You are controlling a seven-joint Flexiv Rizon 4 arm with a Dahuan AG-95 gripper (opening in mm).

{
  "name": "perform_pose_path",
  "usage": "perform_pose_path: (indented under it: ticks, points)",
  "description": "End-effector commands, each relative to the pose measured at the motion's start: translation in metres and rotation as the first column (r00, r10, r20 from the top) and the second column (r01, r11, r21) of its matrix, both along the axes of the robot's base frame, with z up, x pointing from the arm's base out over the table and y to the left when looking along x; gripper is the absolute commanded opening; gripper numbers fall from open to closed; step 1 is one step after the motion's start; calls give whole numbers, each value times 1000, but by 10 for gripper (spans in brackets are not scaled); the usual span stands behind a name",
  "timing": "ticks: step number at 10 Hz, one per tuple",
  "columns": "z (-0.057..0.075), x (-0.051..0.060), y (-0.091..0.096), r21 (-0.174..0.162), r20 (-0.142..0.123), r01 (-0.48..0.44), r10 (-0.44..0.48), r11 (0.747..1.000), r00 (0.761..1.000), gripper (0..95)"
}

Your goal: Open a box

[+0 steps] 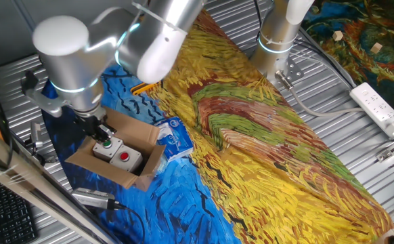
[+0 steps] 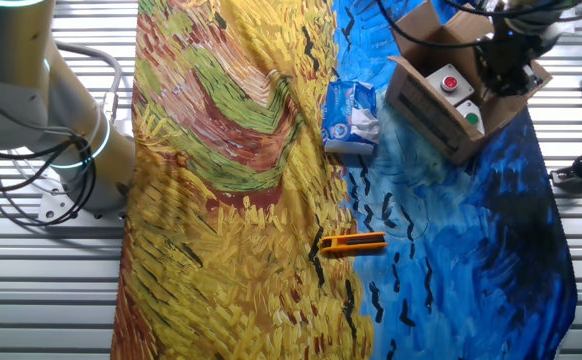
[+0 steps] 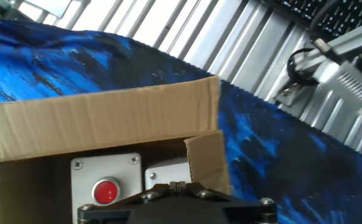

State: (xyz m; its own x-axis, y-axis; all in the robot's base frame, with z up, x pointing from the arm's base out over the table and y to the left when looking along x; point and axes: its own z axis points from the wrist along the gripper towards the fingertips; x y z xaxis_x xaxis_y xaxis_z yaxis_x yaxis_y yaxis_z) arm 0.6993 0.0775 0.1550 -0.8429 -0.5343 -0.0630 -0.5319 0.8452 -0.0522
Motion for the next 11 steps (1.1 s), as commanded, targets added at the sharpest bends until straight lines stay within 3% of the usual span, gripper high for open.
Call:
perform_pose_path:
  ticks: [1,7,11]
  points:
    - [5,3,-3,6,-6,-5,5,1000,1000,0]
    - [22,12,-23,14,-22,-34,35,999,999,0]
    - [24,20,-35,20,-27,-55,56,998,998,0]
